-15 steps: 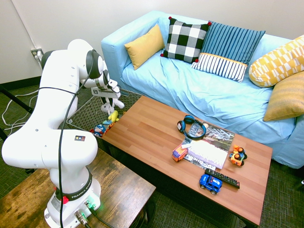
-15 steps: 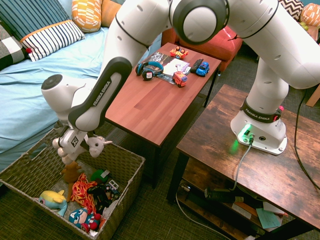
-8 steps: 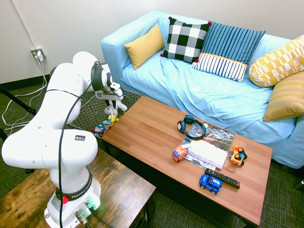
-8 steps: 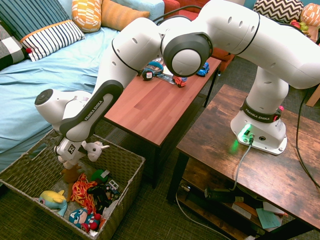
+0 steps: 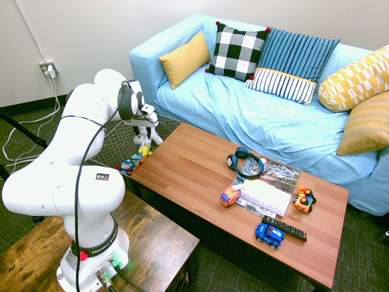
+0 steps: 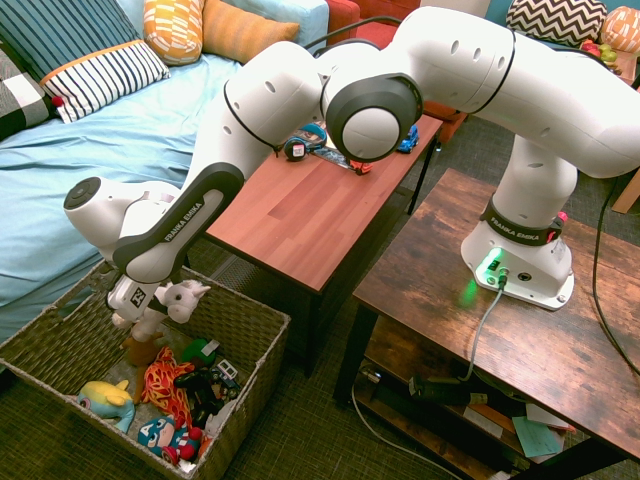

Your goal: Put the stuffed toy in the basket

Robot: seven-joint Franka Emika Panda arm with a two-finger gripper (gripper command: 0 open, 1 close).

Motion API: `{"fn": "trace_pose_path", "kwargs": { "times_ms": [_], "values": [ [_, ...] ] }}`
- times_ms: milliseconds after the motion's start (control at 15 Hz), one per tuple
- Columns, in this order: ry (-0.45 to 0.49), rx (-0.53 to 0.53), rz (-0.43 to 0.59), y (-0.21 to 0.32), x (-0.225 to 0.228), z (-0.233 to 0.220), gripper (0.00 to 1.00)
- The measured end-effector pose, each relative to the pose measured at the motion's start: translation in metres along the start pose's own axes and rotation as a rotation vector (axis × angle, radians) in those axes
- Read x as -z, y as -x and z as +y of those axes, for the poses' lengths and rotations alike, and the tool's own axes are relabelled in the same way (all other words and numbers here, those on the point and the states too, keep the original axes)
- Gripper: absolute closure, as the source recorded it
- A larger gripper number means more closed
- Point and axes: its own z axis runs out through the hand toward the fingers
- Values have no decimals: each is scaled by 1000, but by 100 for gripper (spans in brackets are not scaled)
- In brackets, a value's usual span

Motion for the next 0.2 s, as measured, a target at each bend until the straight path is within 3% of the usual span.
{"fn": "trace_pose_path", "kwargs": {
  "times_ms": [200],
  "values": [
    [-7,-6,3,-5,6,0,0]
  ]
}}
